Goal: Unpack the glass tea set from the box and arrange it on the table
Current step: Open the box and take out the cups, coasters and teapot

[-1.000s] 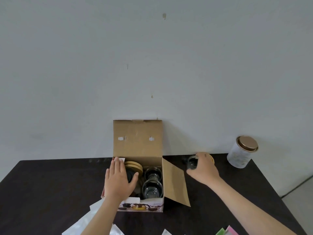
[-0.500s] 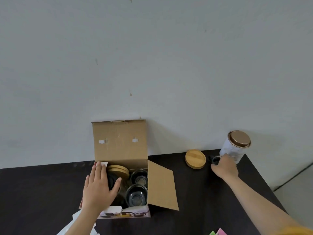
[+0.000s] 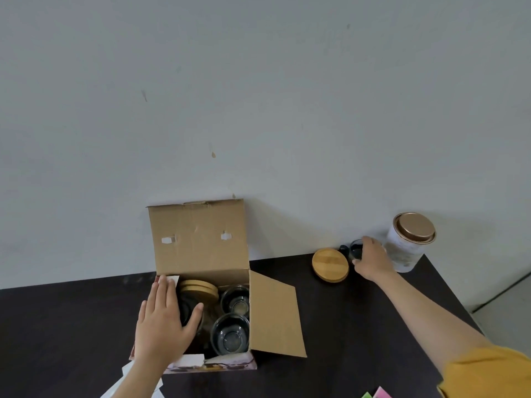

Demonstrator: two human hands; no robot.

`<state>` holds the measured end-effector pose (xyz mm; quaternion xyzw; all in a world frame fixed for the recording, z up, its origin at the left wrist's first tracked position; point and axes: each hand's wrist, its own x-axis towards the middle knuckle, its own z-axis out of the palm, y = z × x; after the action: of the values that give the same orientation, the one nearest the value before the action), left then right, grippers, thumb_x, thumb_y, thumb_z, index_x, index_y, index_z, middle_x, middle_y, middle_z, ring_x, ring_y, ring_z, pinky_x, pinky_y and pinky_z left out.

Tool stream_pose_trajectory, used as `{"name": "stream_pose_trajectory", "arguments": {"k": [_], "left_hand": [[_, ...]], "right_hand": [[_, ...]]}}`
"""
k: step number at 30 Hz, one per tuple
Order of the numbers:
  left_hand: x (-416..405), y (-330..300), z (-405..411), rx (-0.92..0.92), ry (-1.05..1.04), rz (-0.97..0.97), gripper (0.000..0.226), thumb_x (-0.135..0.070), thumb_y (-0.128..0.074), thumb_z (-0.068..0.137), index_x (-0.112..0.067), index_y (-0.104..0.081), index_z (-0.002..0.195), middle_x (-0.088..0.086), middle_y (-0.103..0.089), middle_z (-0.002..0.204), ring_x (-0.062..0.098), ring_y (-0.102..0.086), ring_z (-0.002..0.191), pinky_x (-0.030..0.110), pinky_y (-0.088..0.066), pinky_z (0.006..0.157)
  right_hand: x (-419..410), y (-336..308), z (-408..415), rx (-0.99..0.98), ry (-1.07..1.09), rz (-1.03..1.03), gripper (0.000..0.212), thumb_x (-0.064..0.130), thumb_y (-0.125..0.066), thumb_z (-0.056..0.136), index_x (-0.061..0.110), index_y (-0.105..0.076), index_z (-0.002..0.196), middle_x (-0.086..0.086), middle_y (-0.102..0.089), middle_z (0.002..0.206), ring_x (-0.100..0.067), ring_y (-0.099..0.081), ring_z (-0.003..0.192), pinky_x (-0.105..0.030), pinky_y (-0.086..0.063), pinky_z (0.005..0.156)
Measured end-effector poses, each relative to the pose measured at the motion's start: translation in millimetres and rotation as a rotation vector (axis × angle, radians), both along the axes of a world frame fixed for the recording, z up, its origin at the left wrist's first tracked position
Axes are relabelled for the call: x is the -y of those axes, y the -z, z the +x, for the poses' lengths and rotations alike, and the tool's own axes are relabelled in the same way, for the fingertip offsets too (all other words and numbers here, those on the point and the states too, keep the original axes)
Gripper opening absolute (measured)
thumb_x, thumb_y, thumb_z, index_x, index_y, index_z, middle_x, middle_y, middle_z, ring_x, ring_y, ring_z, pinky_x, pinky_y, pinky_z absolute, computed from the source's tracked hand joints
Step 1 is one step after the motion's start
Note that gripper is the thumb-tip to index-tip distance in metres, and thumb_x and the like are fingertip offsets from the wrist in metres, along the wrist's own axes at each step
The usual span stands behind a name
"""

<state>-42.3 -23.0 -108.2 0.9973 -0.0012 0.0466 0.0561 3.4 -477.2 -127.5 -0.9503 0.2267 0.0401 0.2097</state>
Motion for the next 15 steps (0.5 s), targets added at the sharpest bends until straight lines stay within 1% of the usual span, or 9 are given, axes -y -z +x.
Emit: {"name": "stream_pose_trajectory", "arguments": {"k": [5,8,10,12,15], "left_hand": [[-0.8,1.7,0.9,0.0,0.002,-0.01,0.101,-0.076,-0.012,0.075,-0.009,-0.024,0.149,0.008,-0.02,0.157,0.023,-0.013,0.146,0.045,-0.022,0.115],[-1.0,1.4,0.7,-0.005,0.003,-0.011,0.1,-0.076,-0.012,0.075,-0.01,-0.023,0.149,0.008,-0.02,0.158,0.022,-0.012,0.146,0.044,-0.021,0.115],[-1.0,1.1,0.5,-0.001,0.002,-0.014,0.101,-0.077,-0.011,0.075,-0.009,-0.023,0.149,0.008,-0.02,0.157,0.023,-0.013,0.146,0.044,-0.021,0.115],[-0.6,0.3,0.0,-0.002,0.002,-0.014,0.101,-0.076,-0.011,0.075,-0.008,-0.024,0.149,0.009,-0.021,0.157,0.024,-0.014,0.146,0.045,-0.022,0.115],[0.6,-1.2,-0.5,0.001,0.004,-0.019,0.101,-0.075,-0.012,0.075,-0.007,-0.025,0.148,0.01,-0.022,0.157,0.025,-0.015,0.146,0.045,-0.023,0.115]], "right_hand": [[9.4,0.7,1.9,-0.009,-0.005,0.118,0.072,0.015,-0.064,0.089,0.005,-0.022,0.147,-0.016,-0.033,0.15,-0.033,-0.035,0.137,-0.042,-0.037,0.106],[7.7,-1.1,-4.9,-0.019,-0.036,0.096,0.079,0.024,-0.065,0.089,0.007,-0.017,0.149,-0.015,-0.023,0.156,-0.033,-0.027,0.142,-0.044,-0.031,0.112],[-2.8,-4.2,-11.2,0.014,-0.087,0.074,0.079,0.029,-0.065,0.089,0.008,-0.018,0.15,-0.012,-0.02,0.158,-0.03,-0.022,0.145,-0.045,-0.027,0.115],[-22.3,-10.1,-20.4,0.075,-0.158,0.118,0.075,0.029,-0.064,0.09,0.01,-0.023,0.149,-0.009,-0.022,0.158,-0.026,-0.019,0.146,-0.043,-0.023,0.118],[-64.0,-25.0,-36.7,0.169,-0.283,0.177,0.063,0.026,-0.062,0.091,0.014,-0.033,0.146,-0.004,-0.029,0.155,-0.02,-0.023,0.144,-0.035,-0.021,0.117]]}}
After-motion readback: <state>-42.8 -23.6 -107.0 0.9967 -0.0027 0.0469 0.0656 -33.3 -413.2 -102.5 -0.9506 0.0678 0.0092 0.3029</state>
